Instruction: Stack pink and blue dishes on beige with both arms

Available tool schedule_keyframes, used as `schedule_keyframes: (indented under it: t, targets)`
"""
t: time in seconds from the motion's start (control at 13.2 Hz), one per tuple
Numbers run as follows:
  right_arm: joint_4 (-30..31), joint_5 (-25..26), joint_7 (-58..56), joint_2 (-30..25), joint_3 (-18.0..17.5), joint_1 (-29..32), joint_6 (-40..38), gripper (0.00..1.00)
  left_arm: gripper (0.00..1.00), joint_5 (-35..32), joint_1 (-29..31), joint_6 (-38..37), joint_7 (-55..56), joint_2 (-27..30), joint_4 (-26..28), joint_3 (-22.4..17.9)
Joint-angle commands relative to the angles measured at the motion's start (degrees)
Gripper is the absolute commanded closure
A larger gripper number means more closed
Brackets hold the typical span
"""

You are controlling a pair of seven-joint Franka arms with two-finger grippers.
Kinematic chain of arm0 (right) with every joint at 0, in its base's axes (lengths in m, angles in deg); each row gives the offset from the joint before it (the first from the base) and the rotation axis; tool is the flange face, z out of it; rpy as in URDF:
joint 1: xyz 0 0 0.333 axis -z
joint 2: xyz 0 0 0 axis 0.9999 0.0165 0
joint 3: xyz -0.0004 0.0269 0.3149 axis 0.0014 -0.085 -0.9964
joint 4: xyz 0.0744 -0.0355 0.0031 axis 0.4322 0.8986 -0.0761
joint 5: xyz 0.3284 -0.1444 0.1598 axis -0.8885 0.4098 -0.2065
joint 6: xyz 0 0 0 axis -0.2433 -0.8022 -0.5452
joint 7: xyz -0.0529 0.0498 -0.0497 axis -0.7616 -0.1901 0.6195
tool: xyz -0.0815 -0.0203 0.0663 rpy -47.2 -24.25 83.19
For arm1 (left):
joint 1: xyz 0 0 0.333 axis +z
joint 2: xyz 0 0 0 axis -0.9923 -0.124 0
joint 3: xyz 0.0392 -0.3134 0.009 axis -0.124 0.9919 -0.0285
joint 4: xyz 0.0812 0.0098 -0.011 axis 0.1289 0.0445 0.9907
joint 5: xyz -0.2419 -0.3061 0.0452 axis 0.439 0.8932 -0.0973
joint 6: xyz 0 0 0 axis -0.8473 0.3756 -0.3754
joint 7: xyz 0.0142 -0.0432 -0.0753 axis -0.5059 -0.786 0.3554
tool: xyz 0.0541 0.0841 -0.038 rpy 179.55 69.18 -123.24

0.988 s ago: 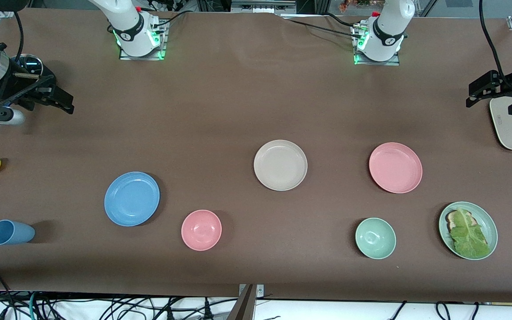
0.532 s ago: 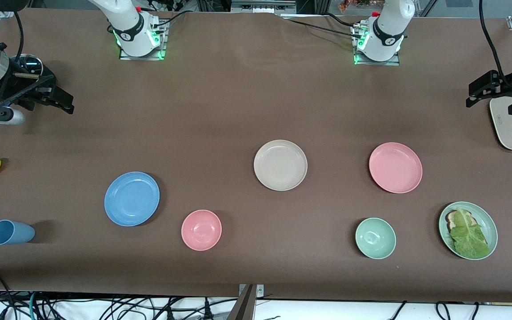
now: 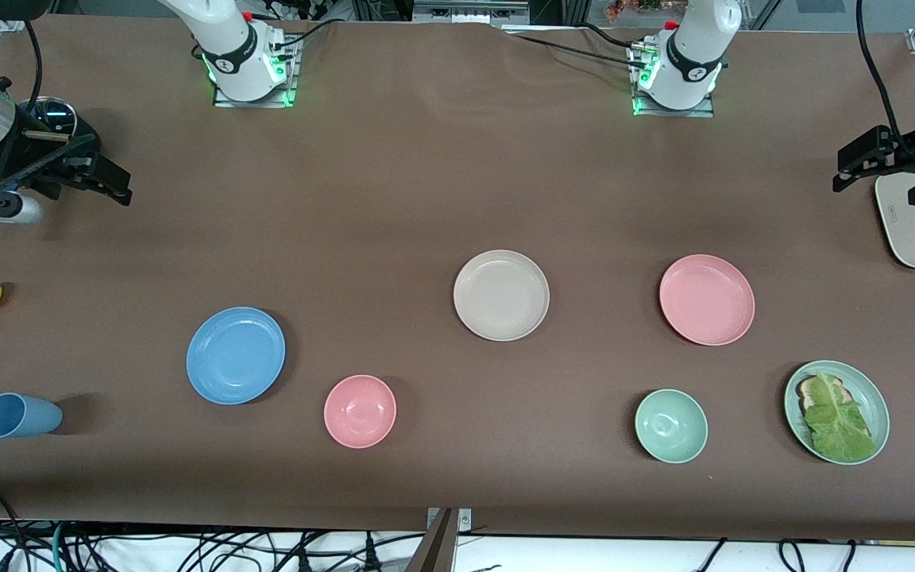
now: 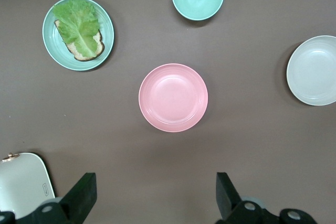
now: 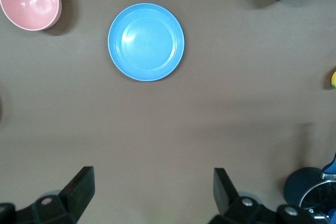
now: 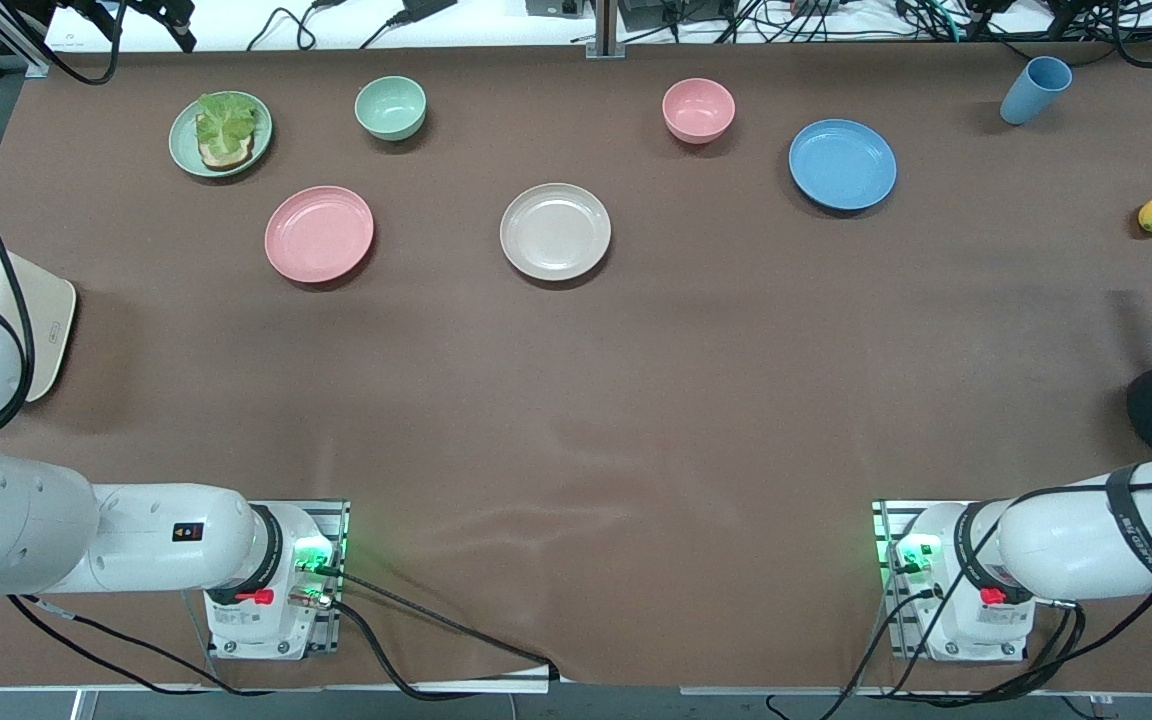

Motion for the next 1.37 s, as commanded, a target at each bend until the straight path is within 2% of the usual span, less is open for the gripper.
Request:
schedule_keyframes:
  t: [0.0,0.38,0.68,0.76,0.84,1.06,1.29]
  targets:
    - [-0.74,-0.37,0.07,1.12,0.05,0.01,0.31,0.0,0.0,-0.87,0.39,-0.32,-0.79,-2.3,-0.69,0.25]
    - [-0.74,-0.28,0.33,1.64,0.14,0.1,3.2,0.0,0.0,-0.78,0.74,-0.32,-1.14,-7.13,-0.6,0.08]
    - [-0.74,-0.37,1.04,5.25,0.05,-0.07,4.09,0.0,0.0,-0.78,2.75,-0.32,-0.97,-8.89,-0.61,-0.19]
    - [-0.57,-0.37,0.17,6.3,0.05,0.1,4.52,0.0,0.0,-0.61,3.03,-0.23,-0.71,-10.9,-0.87,-0.19]
    - [-1.52,-0.37,-0.19,9.44,0.05,0.02,3.66,0.0,0.0,-0.35,3.46,-0.23,-0.62,-11.01,-0.87,-0.19]
    - [-2.23,-0.37,-0.19,11.3,-0.04,-0.42,3.56,0.0,0.0,-1.04,3.82,-0.23,-0.79,-12.41,-0.7,-0.19]
    - [-1.89,-0.37,0.24,13.59,0.05,-1.56,3.56,0.0,0.0,-1.13,4.87,-0.23,-0.96,-16.8,-0.78,-0.36]
